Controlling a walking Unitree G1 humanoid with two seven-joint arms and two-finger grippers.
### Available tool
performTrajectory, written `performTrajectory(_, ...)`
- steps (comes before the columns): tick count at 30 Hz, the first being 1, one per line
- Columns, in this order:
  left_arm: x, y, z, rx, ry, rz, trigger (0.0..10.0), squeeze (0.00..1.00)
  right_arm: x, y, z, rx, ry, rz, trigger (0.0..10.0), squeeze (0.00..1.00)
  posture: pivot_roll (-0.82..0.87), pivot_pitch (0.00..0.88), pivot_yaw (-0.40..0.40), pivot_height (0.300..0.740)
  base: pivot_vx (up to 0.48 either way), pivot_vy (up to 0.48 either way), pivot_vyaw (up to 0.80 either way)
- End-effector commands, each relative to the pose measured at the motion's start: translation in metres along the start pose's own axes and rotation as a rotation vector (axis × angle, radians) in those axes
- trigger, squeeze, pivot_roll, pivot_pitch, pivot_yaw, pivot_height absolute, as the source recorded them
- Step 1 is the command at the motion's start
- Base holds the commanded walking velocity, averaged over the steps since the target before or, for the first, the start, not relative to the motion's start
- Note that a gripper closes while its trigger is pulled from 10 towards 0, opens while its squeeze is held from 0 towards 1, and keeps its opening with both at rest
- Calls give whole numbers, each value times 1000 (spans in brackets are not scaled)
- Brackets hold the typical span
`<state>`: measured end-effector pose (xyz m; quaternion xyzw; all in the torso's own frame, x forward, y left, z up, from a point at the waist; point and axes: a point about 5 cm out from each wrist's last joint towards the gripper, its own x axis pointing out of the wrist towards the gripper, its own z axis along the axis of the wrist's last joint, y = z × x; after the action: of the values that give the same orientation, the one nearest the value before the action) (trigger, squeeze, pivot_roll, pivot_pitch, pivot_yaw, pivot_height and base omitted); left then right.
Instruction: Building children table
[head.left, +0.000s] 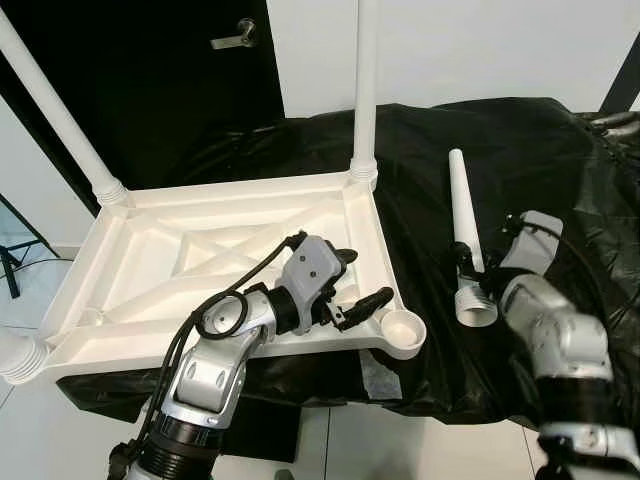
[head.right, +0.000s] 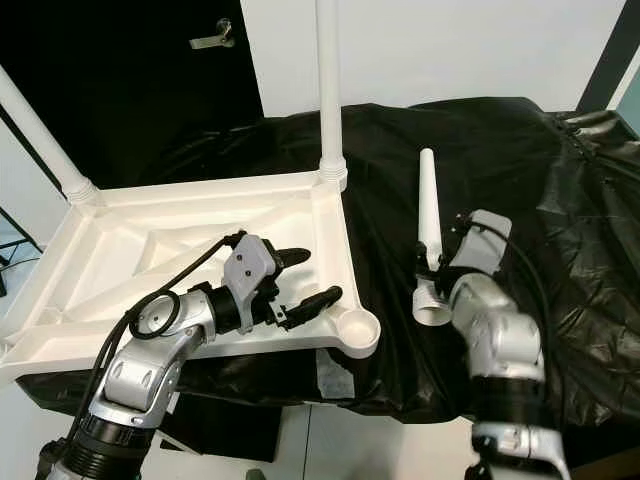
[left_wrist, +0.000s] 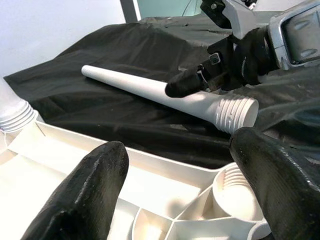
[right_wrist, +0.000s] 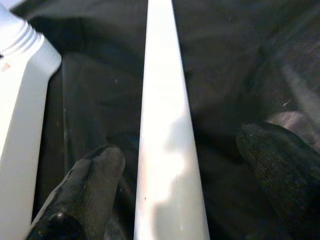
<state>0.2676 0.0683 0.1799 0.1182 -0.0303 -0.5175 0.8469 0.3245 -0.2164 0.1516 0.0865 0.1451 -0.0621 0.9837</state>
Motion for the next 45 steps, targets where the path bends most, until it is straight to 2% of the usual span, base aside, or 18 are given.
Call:
performTrajectory(1, 1, -2, 4, 9, -8, -7, 10000, 0, 4, -2, -6, 9, 69, 12, 10000, 0, -33, 0, 44, 740, 0, 0, 0)
performTrajectory(9, 1, -4, 4, 15, -5, -14, 10000, 0, 18, -4, 2, -18, 157, 54, 10000, 0, -29, 0, 44, 740, 0, 0, 0)
performTrajectory(12, 1, -4, 6, 17, -7, -11, 10000, 0, 23, -1, 5, -38, 178, 72, 8392, 0, -21, 0, 37, 740, 0, 0, 0)
performTrajectory(13, 1, -4, 6, 18, -7, -8, 10000, 0, 25, 1, 7, -40, 201, 82, 7059, 0, -17, 0, 34, 740, 0, 0, 0)
performTrajectory(16, 1, -4, 6, 19, -8, -5, 10000, 0, 27, 2, 7, -38, 225, 91, 7059, 0, -15, 0, 32, 740, 0, 0, 0)
performTrajectory(17, 1, -5, 6, 20, -8, -2, 10000, 0, 29, 2, 7, -46, 248, 94, 8039, 0, -13, 0, 28, 740, 0, 0, 0)
performTrajectory(22, 0, -5, 7, 21, -8, 3, 10000, 0, 31, 2, 5, -36, 290, 96, 7647, 0, -11, 0, 26, 740, 0, 0, 0)
performTrajectory(24, 0, -5, 7, 25, -8, 9, 10000, 0, 34, -2, 4, 37, 371, 86, 8510, 0, -13, 0, 24, 740, 0, 0, 0)
performTrajectory(29, -1, -5, 8, 28, -9, 11, 10000, 0, 35, -7, 6, 90, 434, 72, 8235, 0, -19, 0, 25, 740, 0, 0, 0)
performTrajectory(31, -1, -4, 8, 30, -9, 11, 10000, 0, 35, -8, 8, 107, 452, 73, 9176, 0, -21, 0, 25, 740, 0, 0, 0)
performTrajectory(32, -1, -4, 8, 32, -9, 11, 10000, 0, 35, -10, 10, 119, 471, 67, 6314, 0, -23, 0, 25, 740, 0, 0, 0)
performTrajectory(34, -2, -3, 9, 34, -10, 11, 10000, 0, 35, -13, 11, 129, 488, 56, 6314, 0, -25, 0, 26, 740, 0, 0, 0)
performTrajectory(35, -2, -2, 9, 35, -10, 12, 10000, 0, 35, -16, 12, 132, 516, 45, 2667, 0, -29, 0, 27, 740, 0, 0, 0)
performTrajectory(36, -2, -2, 9, 35, -10, 12, 10000, 0, 35, -16, 12, 132, 516, 45, 2667, 0, -29, 0, 27, 740, 0, 0, 0)
performTrajectory(37, -2, -2, 9, 37, -9, 12, 10000, 0, 35, -20, 12, 122, 535, 33, 1294, 0, -32, 0, 28, 740, 0, 0, 0)
performTrajectory(38, -2, -2, 9, 37, -9, 12, 10000, 0, 35, -20, 12, 122, 535, 33, 1294, 0, -32, 0, 28, 740, 0, 0, 0)
performTrajectory(39, -2, -1, 9, 40, -8, 13, 10000, 0, 35, -22, 12, 116, 550, 21, 0, 0, -33, 0, 28, 740, 0, 0, 0)
performTrajectory(45, -1, 2, 11, 48, -12, 25, 10000, 0, 36, -24, 24, 44, 519, 22, 0, 0, -34, 0, 22, 740, 0, 0, 0)
